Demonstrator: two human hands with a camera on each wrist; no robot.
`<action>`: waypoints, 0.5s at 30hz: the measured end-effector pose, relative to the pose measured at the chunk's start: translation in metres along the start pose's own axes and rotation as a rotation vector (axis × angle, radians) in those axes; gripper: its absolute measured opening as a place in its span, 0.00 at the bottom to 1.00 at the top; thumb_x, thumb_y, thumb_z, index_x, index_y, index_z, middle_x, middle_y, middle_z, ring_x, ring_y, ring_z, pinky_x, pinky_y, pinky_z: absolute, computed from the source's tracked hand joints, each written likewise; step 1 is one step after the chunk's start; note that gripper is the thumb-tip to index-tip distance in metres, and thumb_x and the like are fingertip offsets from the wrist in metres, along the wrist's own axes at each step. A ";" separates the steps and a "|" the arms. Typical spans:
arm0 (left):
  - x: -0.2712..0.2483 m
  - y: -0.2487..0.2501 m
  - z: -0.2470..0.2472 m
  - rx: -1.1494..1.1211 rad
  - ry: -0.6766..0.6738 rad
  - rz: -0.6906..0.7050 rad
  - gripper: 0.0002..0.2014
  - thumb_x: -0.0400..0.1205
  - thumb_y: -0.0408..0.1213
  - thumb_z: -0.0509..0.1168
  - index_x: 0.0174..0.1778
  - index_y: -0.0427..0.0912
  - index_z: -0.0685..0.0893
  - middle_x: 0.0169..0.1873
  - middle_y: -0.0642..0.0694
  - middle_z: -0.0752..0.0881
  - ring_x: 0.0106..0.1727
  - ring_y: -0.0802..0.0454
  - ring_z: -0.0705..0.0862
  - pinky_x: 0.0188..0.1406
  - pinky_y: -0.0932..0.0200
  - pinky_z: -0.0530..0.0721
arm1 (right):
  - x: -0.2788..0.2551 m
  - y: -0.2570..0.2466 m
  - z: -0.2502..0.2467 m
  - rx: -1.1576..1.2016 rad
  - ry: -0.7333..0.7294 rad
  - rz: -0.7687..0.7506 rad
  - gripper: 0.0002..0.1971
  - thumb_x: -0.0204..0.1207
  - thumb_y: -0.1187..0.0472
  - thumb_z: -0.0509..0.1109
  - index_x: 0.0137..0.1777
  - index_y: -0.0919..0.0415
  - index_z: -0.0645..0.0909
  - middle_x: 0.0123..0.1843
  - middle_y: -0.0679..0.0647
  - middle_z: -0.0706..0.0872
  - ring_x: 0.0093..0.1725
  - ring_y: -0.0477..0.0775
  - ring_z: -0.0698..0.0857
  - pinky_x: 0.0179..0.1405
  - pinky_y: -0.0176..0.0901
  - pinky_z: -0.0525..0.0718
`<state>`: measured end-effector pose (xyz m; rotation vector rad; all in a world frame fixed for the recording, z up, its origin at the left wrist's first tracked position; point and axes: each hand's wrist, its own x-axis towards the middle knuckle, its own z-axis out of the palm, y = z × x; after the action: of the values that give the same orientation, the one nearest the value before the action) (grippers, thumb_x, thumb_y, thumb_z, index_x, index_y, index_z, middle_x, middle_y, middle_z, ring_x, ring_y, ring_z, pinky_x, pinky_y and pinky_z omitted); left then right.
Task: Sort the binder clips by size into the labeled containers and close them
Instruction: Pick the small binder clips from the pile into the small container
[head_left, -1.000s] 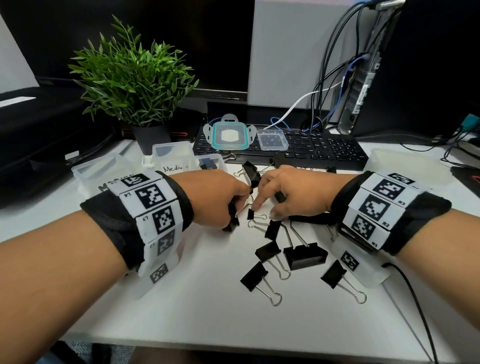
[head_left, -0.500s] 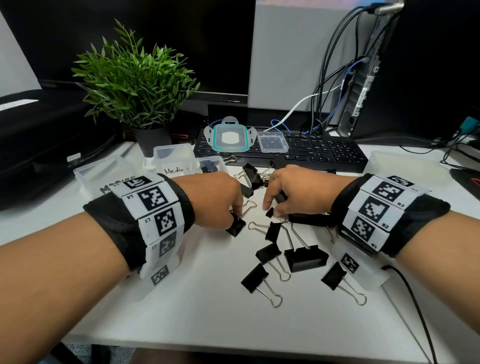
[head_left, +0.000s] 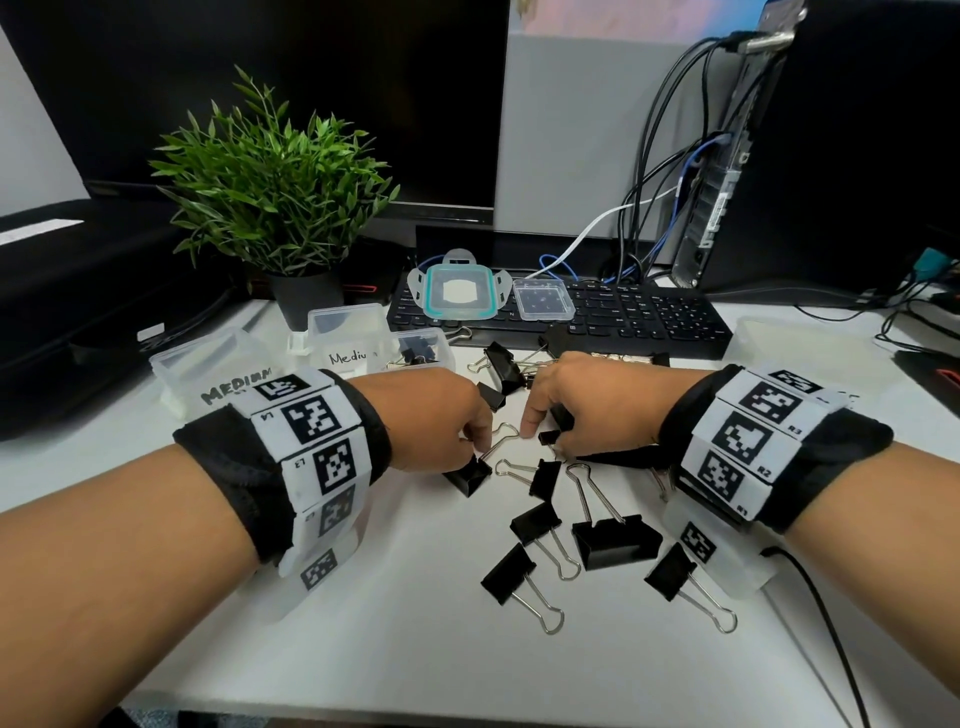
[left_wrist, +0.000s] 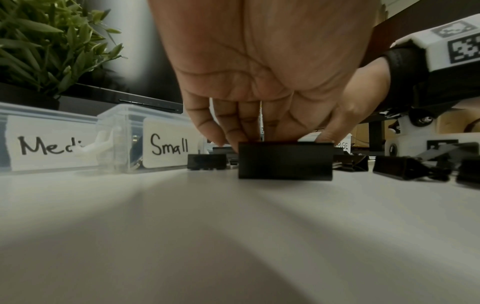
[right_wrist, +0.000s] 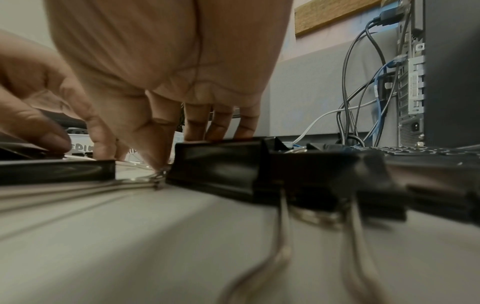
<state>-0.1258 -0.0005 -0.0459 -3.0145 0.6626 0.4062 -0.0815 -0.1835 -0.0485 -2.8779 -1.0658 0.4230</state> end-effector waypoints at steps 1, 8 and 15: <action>0.000 0.000 0.000 0.001 0.000 -0.002 0.14 0.80 0.40 0.59 0.57 0.59 0.83 0.54 0.57 0.83 0.55 0.55 0.80 0.58 0.53 0.82 | -0.001 -0.001 0.000 0.003 -0.017 0.000 0.17 0.72 0.62 0.72 0.59 0.44 0.83 0.46 0.40 0.77 0.54 0.44 0.69 0.53 0.42 0.79; -0.001 0.000 0.001 -0.016 0.017 -0.008 0.14 0.80 0.40 0.59 0.56 0.59 0.84 0.52 0.58 0.83 0.52 0.56 0.80 0.56 0.54 0.82 | -0.001 -0.002 -0.001 0.025 0.034 0.042 0.08 0.72 0.67 0.70 0.45 0.54 0.87 0.33 0.38 0.79 0.33 0.37 0.77 0.32 0.27 0.74; 0.001 -0.001 0.000 -0.045 0.081 -0.035 0.11 0.80 0.41 0.59 0.54 0.55 0.85 0.51 0.55 0.84 0.53 0.53 0.81 0.56 0.53 0.83 | -0.006 -0.006 -0.006 0.095 0.194 0.016 0.06 0.69 0.66 0.70 0.40 0.52 0.81 0.33 0.42 0.79 0.31 0.40 0.75 0.34 0.36 0.77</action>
<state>-0.1243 -0.0002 -0.0462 -3.0950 0.6119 0.3037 -0.0880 -0.1819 -0.0408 -2.7770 -0.9645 0.1839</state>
